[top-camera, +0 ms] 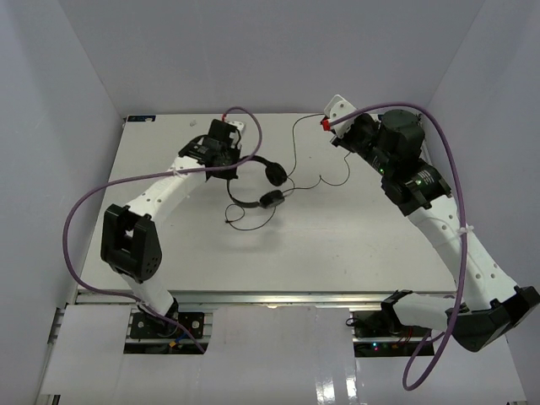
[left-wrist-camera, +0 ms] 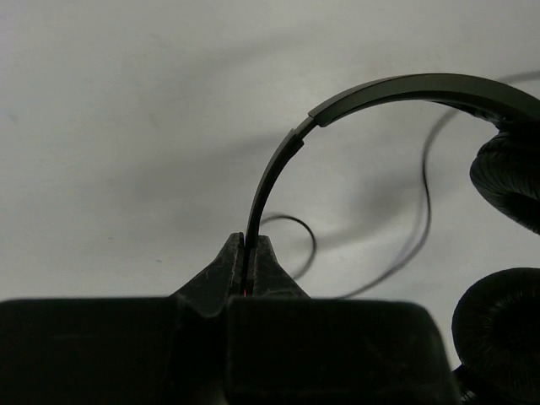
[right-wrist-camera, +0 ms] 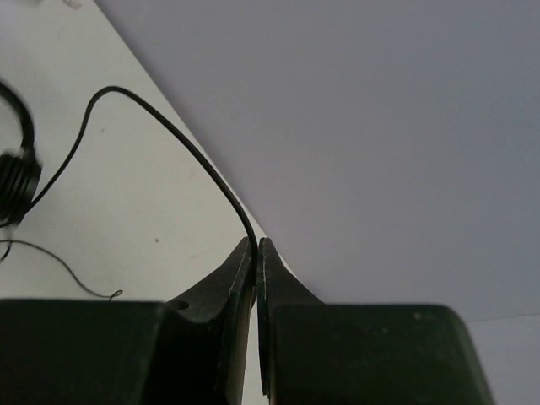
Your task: Wrap the headphones
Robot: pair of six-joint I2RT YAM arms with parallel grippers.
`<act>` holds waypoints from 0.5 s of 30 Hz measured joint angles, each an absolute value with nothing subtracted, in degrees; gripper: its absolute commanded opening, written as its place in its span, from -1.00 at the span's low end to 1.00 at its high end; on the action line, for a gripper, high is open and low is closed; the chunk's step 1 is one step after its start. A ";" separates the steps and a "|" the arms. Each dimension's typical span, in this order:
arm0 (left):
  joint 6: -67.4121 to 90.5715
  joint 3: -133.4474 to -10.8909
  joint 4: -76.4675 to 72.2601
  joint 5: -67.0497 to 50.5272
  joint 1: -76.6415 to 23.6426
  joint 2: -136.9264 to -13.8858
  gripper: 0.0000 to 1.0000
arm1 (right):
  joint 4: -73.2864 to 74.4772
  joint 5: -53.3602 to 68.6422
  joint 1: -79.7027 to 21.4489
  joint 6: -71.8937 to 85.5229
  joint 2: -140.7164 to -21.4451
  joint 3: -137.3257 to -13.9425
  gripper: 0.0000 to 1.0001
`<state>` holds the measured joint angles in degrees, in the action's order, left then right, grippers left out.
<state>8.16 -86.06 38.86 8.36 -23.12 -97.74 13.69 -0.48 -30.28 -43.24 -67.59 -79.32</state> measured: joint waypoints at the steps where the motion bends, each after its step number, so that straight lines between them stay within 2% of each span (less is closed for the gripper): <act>1: 7.03 -84.90 39.01 8.32 -25.30 -97.73 -1.00 | 13.54 -0.34 -30.28 -43.28 -68.50 -80.96 -0.85; 5: 3.90 -80.36 37.62 6.62 -30.85 -96.15 -1.00 | 12.59 1.39 -30.28 -43.07 -70.69 -84.51 -0.85; 15: -0.41 -69.84 31.86 0.10 -34.34 -84.72 -1.00 | 8.01 2.56 -28.37 -42.04 -74.97 -82.53 -0.85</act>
